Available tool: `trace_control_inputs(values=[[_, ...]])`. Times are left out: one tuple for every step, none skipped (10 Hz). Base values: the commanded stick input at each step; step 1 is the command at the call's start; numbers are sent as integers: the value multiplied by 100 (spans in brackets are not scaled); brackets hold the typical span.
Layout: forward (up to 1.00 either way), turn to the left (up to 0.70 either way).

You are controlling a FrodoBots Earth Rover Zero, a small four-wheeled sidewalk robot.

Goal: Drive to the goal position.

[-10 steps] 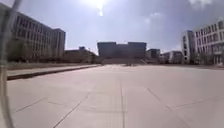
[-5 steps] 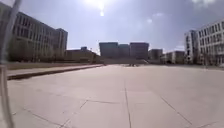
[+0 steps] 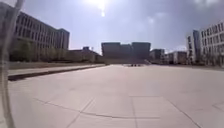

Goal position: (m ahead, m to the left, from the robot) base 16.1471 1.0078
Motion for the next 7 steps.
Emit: trace_control_inputs(values=[[85, 0], [85, -1], [85, -10], [85, -28], [85, -34], [85, -34], [85, -34]])
